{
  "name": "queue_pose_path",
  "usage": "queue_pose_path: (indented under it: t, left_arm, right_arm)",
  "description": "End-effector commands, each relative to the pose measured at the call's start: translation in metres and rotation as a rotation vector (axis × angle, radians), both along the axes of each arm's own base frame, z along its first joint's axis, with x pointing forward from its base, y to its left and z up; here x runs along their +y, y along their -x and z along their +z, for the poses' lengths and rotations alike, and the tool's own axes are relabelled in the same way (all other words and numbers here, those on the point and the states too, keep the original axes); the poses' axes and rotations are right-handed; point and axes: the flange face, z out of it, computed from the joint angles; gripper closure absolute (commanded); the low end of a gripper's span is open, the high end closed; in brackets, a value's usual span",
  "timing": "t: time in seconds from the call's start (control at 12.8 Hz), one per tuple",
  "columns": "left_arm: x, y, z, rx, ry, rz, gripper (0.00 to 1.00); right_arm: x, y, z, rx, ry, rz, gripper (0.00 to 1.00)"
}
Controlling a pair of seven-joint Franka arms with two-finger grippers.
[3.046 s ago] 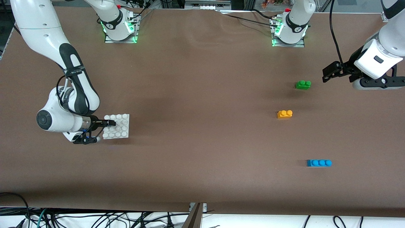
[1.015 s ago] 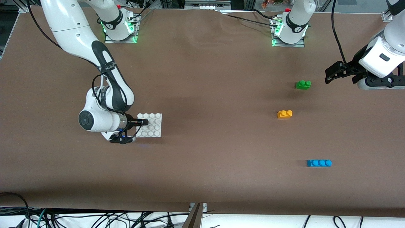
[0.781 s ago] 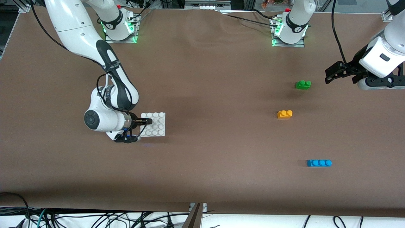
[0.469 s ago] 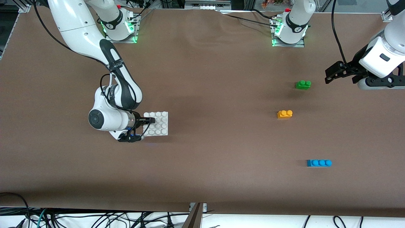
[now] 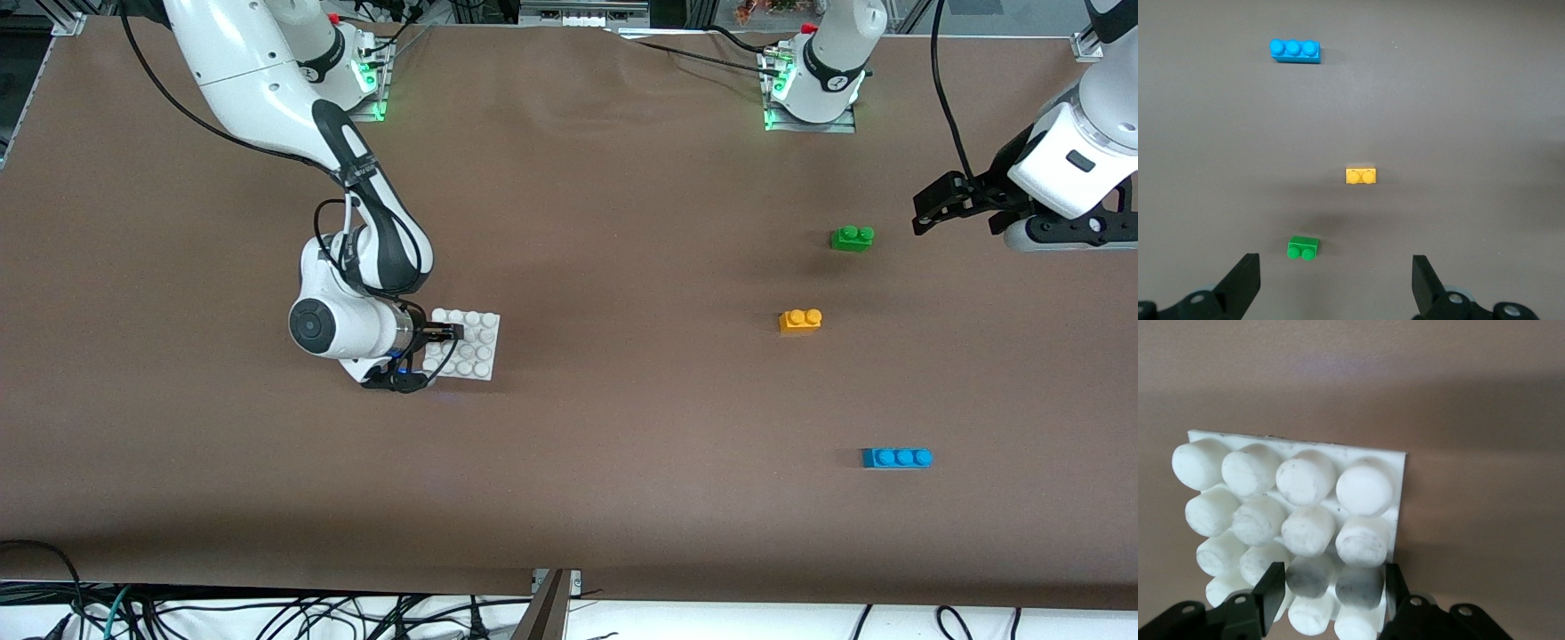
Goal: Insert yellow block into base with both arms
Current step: 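Slide the white plate with the right gripper toward the table middle, then keep sliding the white plate with the right gripper toward the yellow block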
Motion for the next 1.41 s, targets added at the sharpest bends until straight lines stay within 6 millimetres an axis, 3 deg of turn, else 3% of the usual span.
queue_pose_path:
  t: [0.0,0.31,0.62,0.86,1.02,1.33]
  left_arm:
    - [-0.007,-0.002,0.007,-0.006,0.027,-0.002,0.00]
    - [-0.008,-0.002,0.007,-0.008,0.027,-0.005,0.00]
    - [-0.019,0.000,0.009,-0.012,0.017,-0.025,0.00]
    - [-0.020,0.000,0.009,-0.012,0.015,-0.030,0.00]
    - [-0.032,0.002,0.012,-0.019,0.014,-0.053,0.00]
    - [-0.028,0.001,0.014,-0.024,0.005,-0.050,0.00]
  right_arm:
    - [0.031,-0.001,-0.001,-0.003,-0.009,-0.026,0.33]
    - [0.057,0.010,-0.003,-0.002,-0.005,0.005,0.33]
    - [0.098,0.033,-0.010,-0.012,0.005,0.068,0.33]
    - [0.116,0.042,-0.008,-0.012,0.002,0.083,0.33]
    - [0.125,0.047,-0.006,-0.013,0.002,0.082,0.33]
    - [0.150,0.051,-0.002,-0.021,0.004,0.058,0.33]
